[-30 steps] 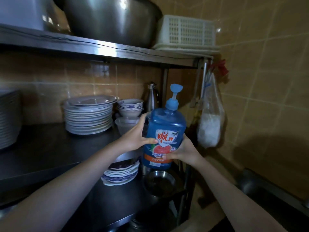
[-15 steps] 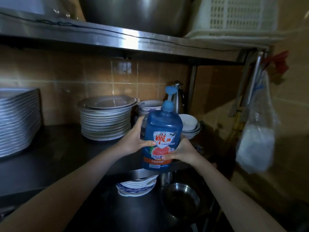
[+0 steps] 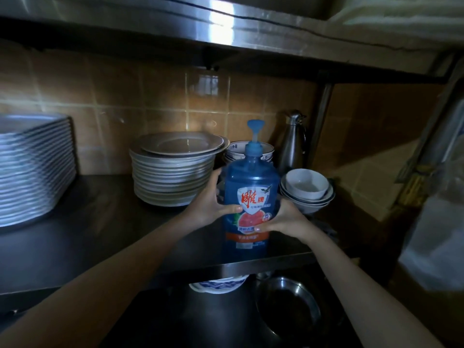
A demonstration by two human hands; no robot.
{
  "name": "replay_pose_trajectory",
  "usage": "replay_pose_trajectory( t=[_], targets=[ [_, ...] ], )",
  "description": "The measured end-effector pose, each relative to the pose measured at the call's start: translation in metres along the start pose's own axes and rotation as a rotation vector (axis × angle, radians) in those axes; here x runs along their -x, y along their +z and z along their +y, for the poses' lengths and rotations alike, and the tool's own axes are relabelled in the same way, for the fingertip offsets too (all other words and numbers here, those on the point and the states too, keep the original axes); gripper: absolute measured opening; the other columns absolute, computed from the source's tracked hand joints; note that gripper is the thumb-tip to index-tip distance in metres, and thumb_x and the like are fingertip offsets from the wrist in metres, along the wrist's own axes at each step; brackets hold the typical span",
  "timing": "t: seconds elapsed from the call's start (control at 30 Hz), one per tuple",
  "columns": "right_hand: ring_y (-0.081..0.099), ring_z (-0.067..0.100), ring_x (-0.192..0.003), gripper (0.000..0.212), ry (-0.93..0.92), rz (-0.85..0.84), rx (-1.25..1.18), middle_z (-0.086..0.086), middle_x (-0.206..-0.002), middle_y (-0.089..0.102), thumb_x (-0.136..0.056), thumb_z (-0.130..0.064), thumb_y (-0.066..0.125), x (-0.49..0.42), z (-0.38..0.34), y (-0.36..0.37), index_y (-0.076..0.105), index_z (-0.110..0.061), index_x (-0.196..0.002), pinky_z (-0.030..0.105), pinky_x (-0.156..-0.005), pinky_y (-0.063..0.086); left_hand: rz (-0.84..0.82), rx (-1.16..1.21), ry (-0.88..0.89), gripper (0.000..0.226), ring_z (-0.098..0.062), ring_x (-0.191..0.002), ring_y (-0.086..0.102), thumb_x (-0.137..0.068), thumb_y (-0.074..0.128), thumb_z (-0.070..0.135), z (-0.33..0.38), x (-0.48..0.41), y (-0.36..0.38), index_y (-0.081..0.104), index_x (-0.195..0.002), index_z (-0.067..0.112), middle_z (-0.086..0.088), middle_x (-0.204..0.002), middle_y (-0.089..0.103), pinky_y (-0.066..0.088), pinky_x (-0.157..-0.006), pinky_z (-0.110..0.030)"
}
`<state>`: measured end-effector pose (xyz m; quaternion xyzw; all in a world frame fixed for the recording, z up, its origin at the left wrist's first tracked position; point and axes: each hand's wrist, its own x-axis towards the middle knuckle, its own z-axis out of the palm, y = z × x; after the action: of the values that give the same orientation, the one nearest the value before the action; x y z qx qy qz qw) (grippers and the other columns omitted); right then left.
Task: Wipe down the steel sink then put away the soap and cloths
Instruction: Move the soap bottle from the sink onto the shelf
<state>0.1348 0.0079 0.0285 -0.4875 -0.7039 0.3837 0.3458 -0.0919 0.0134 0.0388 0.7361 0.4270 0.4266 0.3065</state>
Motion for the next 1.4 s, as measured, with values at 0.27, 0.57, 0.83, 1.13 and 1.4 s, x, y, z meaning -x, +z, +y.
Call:
replay_pose_trajectory(
  t=[0.27, 0.57, 0.83, 1.13, 1.4],
  targets=[
    [0.061, 0.011, -0.112, 0.082, 0.015, 0.005, 0.002, 0.000, -0.124, 0.063, -0.063, -0.007, 0.086, 0.005, 0.001, 0.002, 0.045, -0.015, -0.134, 0.025, -0.091, 0.052, -0.027, -0.024, 0.023, 0.098, 0.033, -0.090, 0.041, -0.068, 0.079, 0.038, 0.001, -0.002, 0.001, 0.012, -0.139, 0.038, 0.024, -0.114, 0.038, 0.040, -0.061, 0.003],
    [0.049, 0.014, -0.112, 0.083, 0.085, 0.255, 0.116, 0.003, -0.128, 0.052, -0.074, -0.016, 0.080, 0.048, 0.003, 0.006, 0.035, -0.019, -0.144, 0.027, -0.091, 0.042, -0.080, -0.144, -0.053, 0.090, -0.007, -0.110, 0.043, -0.078, 0.073, 0.025, 0.017, 0.025, -0.004, 0.013, -0.144, 0.021, -0.002, -0.133, 0.043, 0.044, -0.088, -0.029],
    [0.054, 0.024, -0.121, 0.058, 0.120, 0.325, 0.176, 0.015, -0.126, 0.059, -0.081, -0.013, 0.074, 0.130, 0.011, 0.003, 0.051, -0.011, -0.134, 0.032, -0.103, 0.043, -0.062, -0.206, -0.039, 0.084, -0.006, -0.107, 0.042, -0.079, 0.072, 0.017, 0.025, 0.076, 0.018, 0.016, -0.143, 0.014, 0.007, -0.121, 0.043, 0.032, -0.079, -0.012],
    [0.050, 0.022, -0.125, 0.054, 0.290, 0.366, 0.250, 0.007, -0.132, 0.056, -0.084, -0.022, 0.071, 0.245, 0.048, -0.007, 0.051, -0.020, -0.134, 0.032, -0.103, 0.043, -0.092, -0.347, -0.039, 0.047, -0.022, -0.091, 0.054, -0.083, 0.066, 0.012, 0.045, 0.136, 0.077, 0.046, -0.125, 0.010, -0.012, -0.105, 0.054, 0.037, -0.080, -0.028],
    [0.043, 0.019, -0.132, 0.046, 0.419, 0.426, 0.267, 0.002, -0.140, 0.050, -0.092, -0.017, 0.059, 0.338, 0.083, -0.027, 0.048, -0.021, -0.136, 0.026, -0.101, 0.039, -0.273, -0.298, 0.000, 0.036, -0.028, -0.092, 0.061, -0.082, 0.067, 0.011, 0.075, 0.156, 0.161, 0.054, -0.116, 0.009, -0.013, -0.105, 0.061, 0.042, -0.084, -0.032]
  ],
)
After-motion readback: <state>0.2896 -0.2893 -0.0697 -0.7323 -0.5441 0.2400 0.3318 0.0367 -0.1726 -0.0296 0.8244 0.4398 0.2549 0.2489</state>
